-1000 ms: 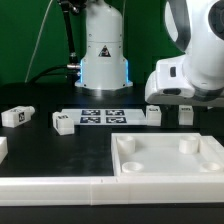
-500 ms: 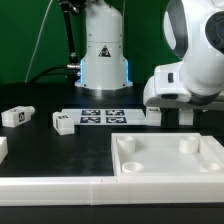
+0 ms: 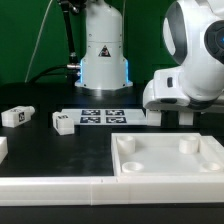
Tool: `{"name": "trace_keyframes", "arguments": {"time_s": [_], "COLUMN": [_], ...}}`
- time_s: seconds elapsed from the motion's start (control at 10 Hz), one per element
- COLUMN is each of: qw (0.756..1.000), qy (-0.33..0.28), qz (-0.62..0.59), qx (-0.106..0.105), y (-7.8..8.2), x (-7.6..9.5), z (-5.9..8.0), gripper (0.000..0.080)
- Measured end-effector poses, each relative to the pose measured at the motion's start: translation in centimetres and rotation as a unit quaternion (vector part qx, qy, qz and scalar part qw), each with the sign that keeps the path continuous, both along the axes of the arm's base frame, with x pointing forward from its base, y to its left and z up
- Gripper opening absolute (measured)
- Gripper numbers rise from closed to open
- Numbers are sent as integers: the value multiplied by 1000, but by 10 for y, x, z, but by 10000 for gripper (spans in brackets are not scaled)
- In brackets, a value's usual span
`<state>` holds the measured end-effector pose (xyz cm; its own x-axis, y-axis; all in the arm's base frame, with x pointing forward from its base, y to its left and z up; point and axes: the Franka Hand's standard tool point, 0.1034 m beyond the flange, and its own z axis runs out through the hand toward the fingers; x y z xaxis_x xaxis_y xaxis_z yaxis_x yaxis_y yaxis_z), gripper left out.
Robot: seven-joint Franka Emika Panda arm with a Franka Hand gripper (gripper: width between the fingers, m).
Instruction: Assemble one leg
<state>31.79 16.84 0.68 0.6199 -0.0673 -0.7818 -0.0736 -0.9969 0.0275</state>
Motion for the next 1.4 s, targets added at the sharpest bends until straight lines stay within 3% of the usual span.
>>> {"name": "trace_keyframes", "arguments": {"time_s": [0.2,0.4,0.5,0.6,1.1,1.2,1.4], "qw": [1000,1000,1000,1000,1000,1000,999], "qy": [19,18,19,19,15,3,-6], "qz": [1,1,1,1,12,28,38], "qx": [3,3,3,3,6,5,15], "y": [5,5,5,5,3,-1,-7], "x": [7,7,7,7,9,14,25], "z": [-3,-3,-3,-3,-1,6,35], "gripper": [649,389,389,287,287,287,287]}}
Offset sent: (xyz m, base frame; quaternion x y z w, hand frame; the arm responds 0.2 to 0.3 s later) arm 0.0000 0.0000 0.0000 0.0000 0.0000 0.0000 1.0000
